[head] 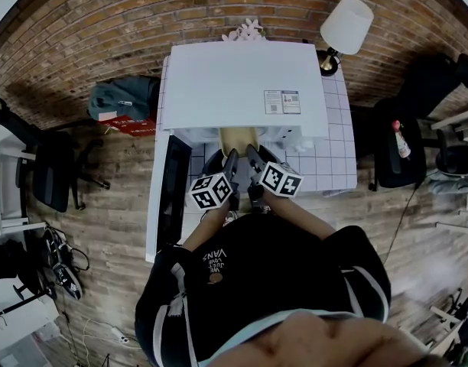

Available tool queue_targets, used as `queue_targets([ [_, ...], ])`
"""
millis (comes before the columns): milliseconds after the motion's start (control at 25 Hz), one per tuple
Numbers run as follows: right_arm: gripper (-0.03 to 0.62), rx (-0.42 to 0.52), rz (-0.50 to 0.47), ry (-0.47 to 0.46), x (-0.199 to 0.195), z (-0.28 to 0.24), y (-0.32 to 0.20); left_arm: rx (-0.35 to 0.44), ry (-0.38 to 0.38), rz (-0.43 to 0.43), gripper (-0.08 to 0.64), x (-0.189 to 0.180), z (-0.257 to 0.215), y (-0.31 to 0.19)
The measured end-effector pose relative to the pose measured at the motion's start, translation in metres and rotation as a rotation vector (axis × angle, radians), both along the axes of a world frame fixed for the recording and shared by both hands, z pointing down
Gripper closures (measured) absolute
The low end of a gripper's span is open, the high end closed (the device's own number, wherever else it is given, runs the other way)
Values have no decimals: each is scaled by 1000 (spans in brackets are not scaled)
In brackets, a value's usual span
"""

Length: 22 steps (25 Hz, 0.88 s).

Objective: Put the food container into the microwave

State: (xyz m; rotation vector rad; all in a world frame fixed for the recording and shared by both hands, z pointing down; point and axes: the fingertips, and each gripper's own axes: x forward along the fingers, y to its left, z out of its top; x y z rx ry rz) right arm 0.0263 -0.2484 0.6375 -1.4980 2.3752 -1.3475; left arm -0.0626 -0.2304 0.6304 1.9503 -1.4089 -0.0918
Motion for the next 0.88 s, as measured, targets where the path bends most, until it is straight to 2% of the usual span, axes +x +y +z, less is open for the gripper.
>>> queue_targets([
  [600, 431, 10, -10, 1, -9, -2, -22, 1, 2, 9, 368, -6, 4, -21],
  [880, 403, 22, -14, -5, -11, -3, -29, 5, 8, 14, 349, -7, 5, -29],
])
